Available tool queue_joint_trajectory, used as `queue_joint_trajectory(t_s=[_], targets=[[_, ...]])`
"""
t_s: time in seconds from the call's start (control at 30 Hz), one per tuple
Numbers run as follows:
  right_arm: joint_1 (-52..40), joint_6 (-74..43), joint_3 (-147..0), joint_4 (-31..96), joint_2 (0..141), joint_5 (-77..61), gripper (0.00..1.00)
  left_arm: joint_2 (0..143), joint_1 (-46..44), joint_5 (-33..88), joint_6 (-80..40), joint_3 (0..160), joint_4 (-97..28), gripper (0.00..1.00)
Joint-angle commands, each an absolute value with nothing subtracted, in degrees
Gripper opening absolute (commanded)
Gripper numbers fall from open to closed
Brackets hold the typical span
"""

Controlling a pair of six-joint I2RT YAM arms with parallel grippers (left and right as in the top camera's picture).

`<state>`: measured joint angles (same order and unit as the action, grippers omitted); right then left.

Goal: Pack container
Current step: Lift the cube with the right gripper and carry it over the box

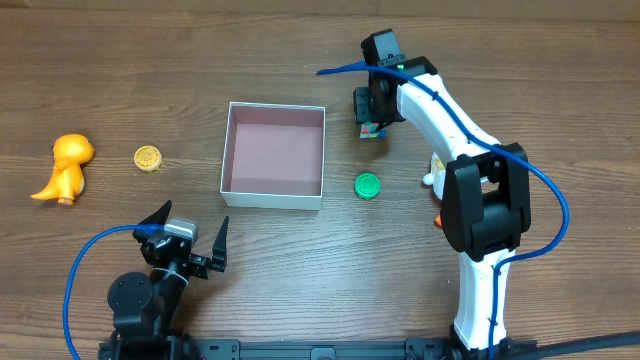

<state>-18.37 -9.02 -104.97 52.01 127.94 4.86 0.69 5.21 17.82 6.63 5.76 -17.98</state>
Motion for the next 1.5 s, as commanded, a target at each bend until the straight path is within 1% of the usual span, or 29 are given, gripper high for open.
queue_joint_trajectory(t_s=[0.0, 0.27, 0.5, 0.67, 0.77, 0.9, 1.13, 1.27, 1.47], targets=[[-18.26, -9.23, -110.08, 52.90, 128.05, 5.08, 0.40, 0.25, 4.86, 18.02, 7.73, 5.50, -17.72, 1.00], [-18.61, -9.26, -116.44, 59.02, 128.01, 5.06, 0.40, 0.25, 4.86, 18.00, 7.73, 5.50, -17.72, 1.00], [-20.93, -10.94, -131.07, 71.18, 127.96, 5.06, 0.40, 0.25, 4.86, 18.00, 7.73, 5.50, -17.72, 1.00], [-23.79, -17.39, -142.37, 80.64, 127.94, 5.04, 0.40, 0.25, 4.86, 18.02, 7.73, 5.50, -17.72, 1.00], [-25.93, -21.12, -146.21, 84.68, 127.94, 4.91, 0.39, 0.25, 4.86, 18.02, 7.73, 5.50, -17.72, 1.00], [-29.08, -23.75, -146.52, 87.37, 127.96, 3.22, 0.39, 0.25, 4.86, 18.02, 7.73, 5.50, -17.72, 1.00], [-34.74, -24.53, -145.45, 86.83, 128.07, 2.92, 0.40, 0.25, 4.86, 18.00, 7.73, 5.50, -17.72, 1.00], [-35.14, -28.67, -145.43, 86.52, 128.29, 2.90, 0.40, 0.25, 4.86, 18.02, 7.73, 5.50, -17.72, 1.00], [-35.20, -28.77, -145.38, 85.38, 130.98, 2.92, 0.40, 0.25, 4.86, 18.00, 7.73, 5.50, -17.72, 1.00]])
